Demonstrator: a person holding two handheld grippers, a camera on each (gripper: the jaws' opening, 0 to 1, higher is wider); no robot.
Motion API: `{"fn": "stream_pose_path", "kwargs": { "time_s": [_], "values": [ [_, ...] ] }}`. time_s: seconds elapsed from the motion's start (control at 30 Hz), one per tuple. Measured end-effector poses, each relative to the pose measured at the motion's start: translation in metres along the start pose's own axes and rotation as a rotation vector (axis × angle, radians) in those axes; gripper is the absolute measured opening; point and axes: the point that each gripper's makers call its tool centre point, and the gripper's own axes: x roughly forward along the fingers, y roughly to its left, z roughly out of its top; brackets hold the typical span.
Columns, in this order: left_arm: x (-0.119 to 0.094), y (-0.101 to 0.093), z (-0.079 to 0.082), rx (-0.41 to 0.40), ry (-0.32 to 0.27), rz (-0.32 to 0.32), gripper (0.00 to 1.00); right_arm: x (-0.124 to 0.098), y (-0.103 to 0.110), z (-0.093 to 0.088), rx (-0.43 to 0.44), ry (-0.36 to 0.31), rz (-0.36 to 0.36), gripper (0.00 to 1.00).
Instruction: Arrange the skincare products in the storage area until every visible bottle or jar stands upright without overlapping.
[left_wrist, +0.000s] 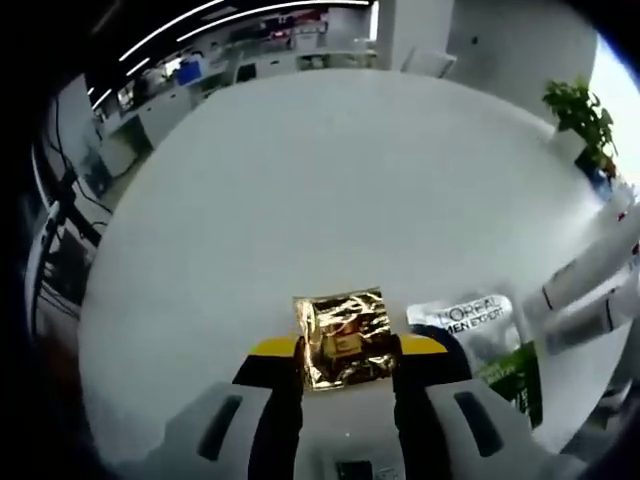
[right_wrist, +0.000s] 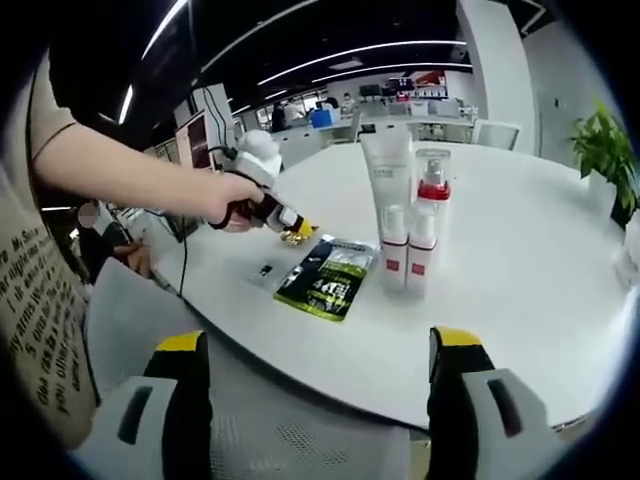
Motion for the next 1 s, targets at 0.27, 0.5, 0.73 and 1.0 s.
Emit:
{"fn": "stream_pose_path", "kwargs": {
  "time_s": [0.27, 0.5, 0.73, 1.0],
  "values": [
    [-0.002, -0.004, -0.014, 0.007, 0.024, 0.001, 0.31, -0.001, -0.001, 0.000, 0.001, -0.013, 0.000, 0.91],
    [-0.004, -0.006, -0.020, 0.008, 0.026, 0.002, 0.32, -0.002, -0.001, 0.000, -0.003, -0.016, 0.001, 0.90],
    [-0.004, -0.004, -0.021, -0.019, 0.028, -0.003, 0.35, -0.002, -0.001, 0.001, -0.006, -0.016, 0.001, 0.90],
    [-0.004, -0.005, -0.019, -0.029, 0.030, -0.024, 0.37, -0.001, 0.000, 0.001, -0.017, -0.011, 0.002, 0.90]
  ]
}}
